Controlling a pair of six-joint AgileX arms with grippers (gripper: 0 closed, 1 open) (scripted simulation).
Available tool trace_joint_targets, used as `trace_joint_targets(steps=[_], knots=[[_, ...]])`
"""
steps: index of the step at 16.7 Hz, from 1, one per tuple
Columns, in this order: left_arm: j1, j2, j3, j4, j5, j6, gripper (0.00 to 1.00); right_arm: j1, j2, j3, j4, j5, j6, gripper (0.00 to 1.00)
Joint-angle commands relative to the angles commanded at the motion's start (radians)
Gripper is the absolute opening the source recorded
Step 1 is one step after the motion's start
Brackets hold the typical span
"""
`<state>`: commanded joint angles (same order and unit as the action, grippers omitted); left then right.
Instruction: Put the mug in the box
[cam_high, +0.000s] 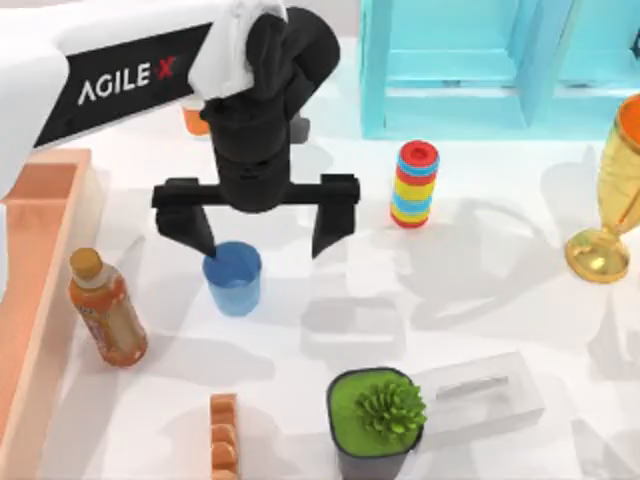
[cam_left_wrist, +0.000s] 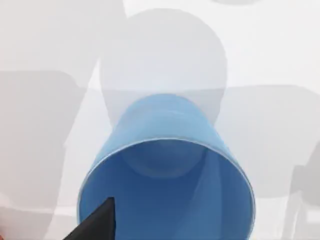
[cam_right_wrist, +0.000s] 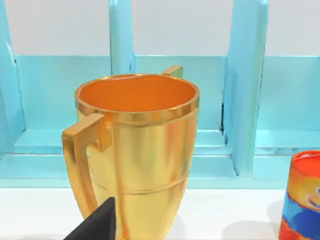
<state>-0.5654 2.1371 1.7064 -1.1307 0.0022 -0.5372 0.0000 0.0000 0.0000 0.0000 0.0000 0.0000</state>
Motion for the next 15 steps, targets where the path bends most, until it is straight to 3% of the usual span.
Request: trace_joint_targets(steps=[3,8,15], knots=[[-0.001,0.023,-0.099,0.116,0.0,0.0,1.0,0.0,0.0,0.0,0.0,0.0,0.0,1.0],[-0.001,0.029,-0.122,0.141,0.0,0.0,1.0,0.0,0.0,0.0,0.0,0.0,0.0,1.0],[-0.001,0.029,-0.122,0.141,0.0,0.0,0.47,0.0,0.0,0.0,0.0,0.0,0.0,1.0]])
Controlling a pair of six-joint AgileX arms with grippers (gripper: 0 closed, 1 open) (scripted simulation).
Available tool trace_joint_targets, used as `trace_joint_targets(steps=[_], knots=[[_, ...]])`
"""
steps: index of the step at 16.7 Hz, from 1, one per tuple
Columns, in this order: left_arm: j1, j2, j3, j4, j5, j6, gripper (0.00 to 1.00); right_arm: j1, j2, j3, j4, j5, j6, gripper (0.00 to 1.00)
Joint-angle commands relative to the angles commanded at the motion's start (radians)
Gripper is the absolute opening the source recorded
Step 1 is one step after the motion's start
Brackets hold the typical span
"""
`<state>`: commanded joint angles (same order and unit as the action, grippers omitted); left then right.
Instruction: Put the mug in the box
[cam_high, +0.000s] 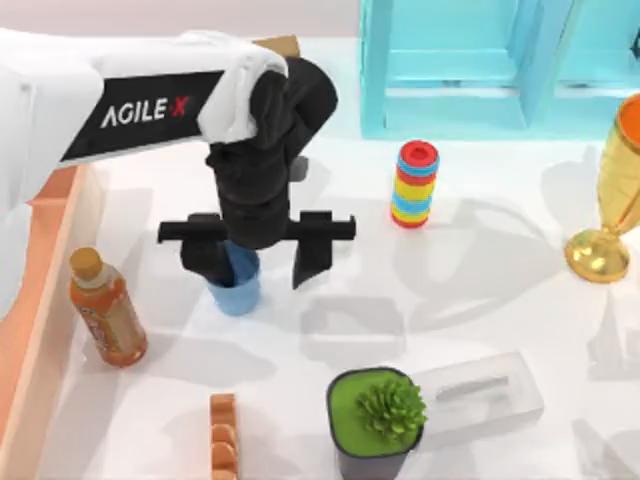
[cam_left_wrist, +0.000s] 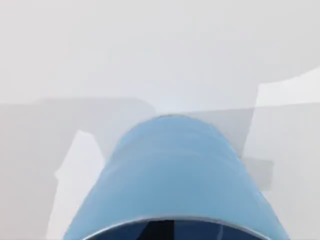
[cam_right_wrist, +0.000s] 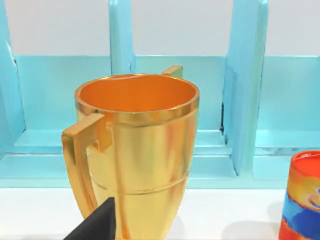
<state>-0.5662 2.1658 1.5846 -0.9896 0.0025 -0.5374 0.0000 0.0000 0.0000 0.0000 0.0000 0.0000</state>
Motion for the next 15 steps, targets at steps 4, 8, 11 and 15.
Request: trace_joint_targets(steps=[4,8,11,15], knots=[[0.0,0.0,0.0,0.0,0.0,0.0,0.17,0.0,0.0,0.0,0.0,0.0,0.0,1.0],[0.0,0.0,0.0,0.0,0.0,0.0,0.0,0.0,0.0,0.0,0.0,0.0,0.0,1.0],[0.0,0.0,0.0,0.0,0.0,0.0,0.0,0.0,0.0,0.0,0.0,0.0,0.0,1.0],[0.001,-0.002,0.0,0.0,0.0,0.001,0.0,0.0,0.0,0.0,0.0,0.0,0.0,1.0]])
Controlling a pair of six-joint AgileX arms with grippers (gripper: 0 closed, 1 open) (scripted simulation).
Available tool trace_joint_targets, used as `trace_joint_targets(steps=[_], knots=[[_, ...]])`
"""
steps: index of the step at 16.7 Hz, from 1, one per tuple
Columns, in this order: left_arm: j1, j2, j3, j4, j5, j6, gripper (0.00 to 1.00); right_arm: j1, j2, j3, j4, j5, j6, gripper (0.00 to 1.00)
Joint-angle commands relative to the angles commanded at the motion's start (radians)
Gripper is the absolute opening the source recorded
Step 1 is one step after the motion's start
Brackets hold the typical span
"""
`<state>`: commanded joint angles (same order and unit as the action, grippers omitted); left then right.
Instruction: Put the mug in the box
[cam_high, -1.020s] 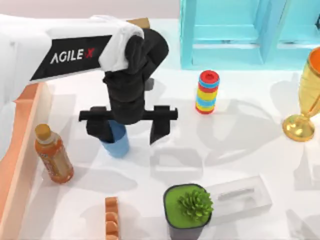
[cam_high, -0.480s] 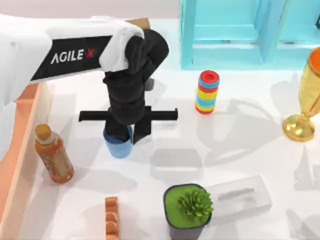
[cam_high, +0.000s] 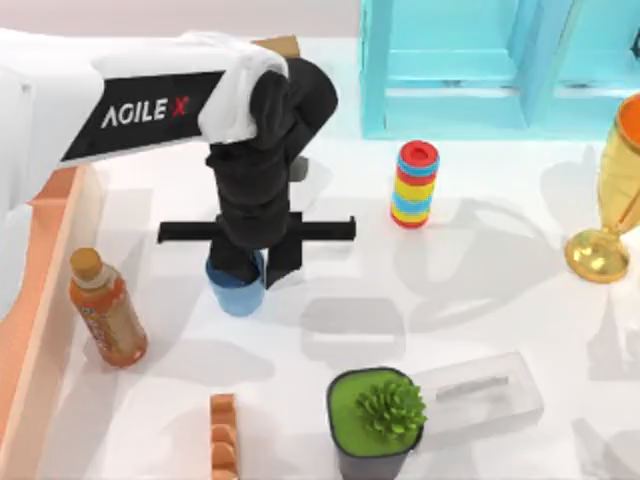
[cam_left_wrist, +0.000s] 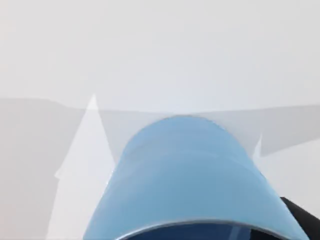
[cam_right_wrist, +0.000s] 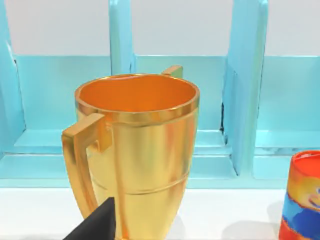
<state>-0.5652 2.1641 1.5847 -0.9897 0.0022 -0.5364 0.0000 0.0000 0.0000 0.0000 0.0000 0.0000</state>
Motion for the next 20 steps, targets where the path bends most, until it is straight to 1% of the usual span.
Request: trace_joint_targets(steps=[3,6,8,11,13,15,18,20], knots=[[0.005,-0.025,0.017,-0.015,0.006,0.037,0.0,0.0,0.0,0.0,0.0,0.0,0.0,1.0],[0.08,-0.1,0.045,-0.039,0.03,0.165,0.0,0.0,0.0,0.0,0.0,0.0,0.0,1.0],[0.174,-0.16,0.044,-0.071,0.053,0.286,0.0,0.0,0.0,0.0,0.0,0.0,0.0,1.0],[0.367,-0.247,0.033,-0.154,0.075,0.468,0.0,0.0,0.0,0.0,0.0,0.0,0.0,1.0],[0.505,-0.295,0.026,-0.23,0.072,0.568,0.0,0.0,0.0,0.0,0.0,0.0,0.0,1.0],[0.622,-0.338,0.021,-0.309,0.051,0.642,0.0,0.0,0.0,0.0,0.0,0.0,0.0,1.0],[0.725,-0.389,0.012,-0.398,0.004,0.719,0.0,0.0,0.0,0.0,0.0,0.0,0.0,1.0],[0.74,-0.4,0.009,-0.414,-0.01,0.735,0.0,0.0,0.0,0.0,0.0,0.0,0.0,1.0]])
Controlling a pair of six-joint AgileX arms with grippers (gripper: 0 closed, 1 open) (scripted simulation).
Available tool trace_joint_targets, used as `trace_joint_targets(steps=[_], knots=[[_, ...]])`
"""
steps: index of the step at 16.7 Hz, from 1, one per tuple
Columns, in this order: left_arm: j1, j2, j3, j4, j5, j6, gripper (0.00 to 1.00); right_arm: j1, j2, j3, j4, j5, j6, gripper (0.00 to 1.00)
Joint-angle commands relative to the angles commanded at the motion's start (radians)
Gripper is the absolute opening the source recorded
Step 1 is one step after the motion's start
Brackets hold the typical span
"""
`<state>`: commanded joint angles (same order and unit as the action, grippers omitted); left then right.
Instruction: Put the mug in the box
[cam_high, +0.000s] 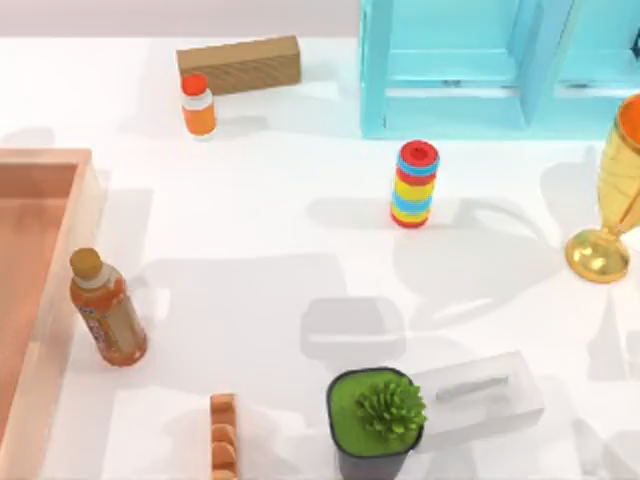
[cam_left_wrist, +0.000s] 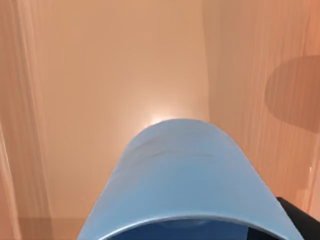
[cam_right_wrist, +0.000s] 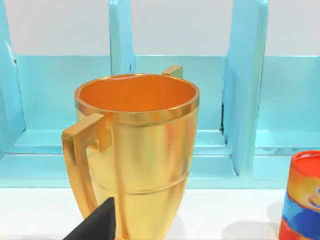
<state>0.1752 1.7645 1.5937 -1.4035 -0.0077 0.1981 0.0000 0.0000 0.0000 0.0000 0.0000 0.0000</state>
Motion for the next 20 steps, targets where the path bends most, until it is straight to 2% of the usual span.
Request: trace_joint_targets(steps=[5,12,17,20], knots=[[-0.001,0.004,-0.014,0.019,-0.001,0.005,0.0,0.0,0.0,0.0,0.0,0.0,0.0,1.0],[0.028,0.017,-0.219,0.239,0.0,0.028,0.0,0.0,0.0,0.0,0.0,0.0,0.0,1.0],[0.03,0.02,-0.231,0.251,0.0,0.031,0.0,0.0,0.0,0.0,0.0,0.0,0.0,1.0],[0.03,0.02,-0.231,0.251,0.0,0.031,0.23,0.0,0.0,0.0,0.0,0.0,0.0,1.0]])
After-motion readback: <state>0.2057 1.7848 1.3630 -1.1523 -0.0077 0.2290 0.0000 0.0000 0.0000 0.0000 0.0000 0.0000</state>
